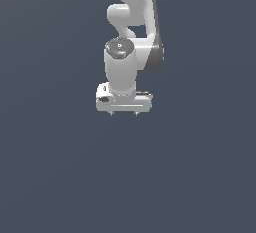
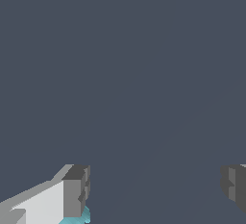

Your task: Pick up the object and move it to a goal position.

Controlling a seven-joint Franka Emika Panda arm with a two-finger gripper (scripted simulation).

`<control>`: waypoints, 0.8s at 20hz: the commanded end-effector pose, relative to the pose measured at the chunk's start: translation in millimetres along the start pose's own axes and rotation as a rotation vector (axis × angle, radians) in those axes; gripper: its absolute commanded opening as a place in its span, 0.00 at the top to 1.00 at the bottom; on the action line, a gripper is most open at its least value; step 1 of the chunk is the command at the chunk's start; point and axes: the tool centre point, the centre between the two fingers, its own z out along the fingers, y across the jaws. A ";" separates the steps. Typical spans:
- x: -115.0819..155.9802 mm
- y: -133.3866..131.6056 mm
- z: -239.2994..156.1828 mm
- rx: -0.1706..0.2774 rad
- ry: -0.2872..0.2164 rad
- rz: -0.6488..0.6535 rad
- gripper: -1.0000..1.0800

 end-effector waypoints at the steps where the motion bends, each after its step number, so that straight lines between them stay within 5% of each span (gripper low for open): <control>1: 0.0 0.0 0.0 0.000 0.000 0.000 0.04; 16: -6.3 2.1 8.6 -0.003 -0.019 0.003 0.04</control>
